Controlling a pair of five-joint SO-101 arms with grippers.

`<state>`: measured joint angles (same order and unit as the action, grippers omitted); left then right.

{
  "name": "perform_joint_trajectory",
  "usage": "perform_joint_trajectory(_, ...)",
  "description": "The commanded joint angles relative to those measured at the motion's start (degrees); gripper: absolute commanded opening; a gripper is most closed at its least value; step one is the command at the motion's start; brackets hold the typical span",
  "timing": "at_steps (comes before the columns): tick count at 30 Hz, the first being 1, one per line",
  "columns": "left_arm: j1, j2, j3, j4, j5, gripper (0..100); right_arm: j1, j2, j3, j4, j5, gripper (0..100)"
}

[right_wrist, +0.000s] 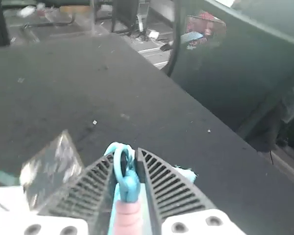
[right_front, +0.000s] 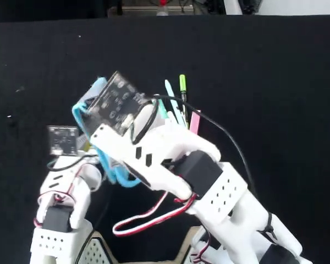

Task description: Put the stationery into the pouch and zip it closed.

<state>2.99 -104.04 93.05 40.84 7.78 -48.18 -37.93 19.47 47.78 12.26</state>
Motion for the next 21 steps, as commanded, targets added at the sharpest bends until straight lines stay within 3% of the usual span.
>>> perform_joint_trajectory(1, -10.6, -0.3, -8.7, 3.5, 0.4, 8, -1.8, -0.5, -0.3, 2.9, 4.0, 1.1)
perform_joint_trajectory(7, -18.1, -0.3, -25.8, 16.7, -2.5, 8, -2.0, -0.8, -0.3, 3.3, 4.2, 1.1)
perform_joint_trajectory(14, -18.6, 0.2, -35.4, 19.3, -10.1, 8, -6.7, -3.2, 0.0, 7.8, 4.3, 1.1)
perform_joint_trajectory(21, -18.6, -0.2, -41.6, 22.9, -14.7, 18, -7.0, -8.6, 4.9, 7.8, 4.3, 1.1)
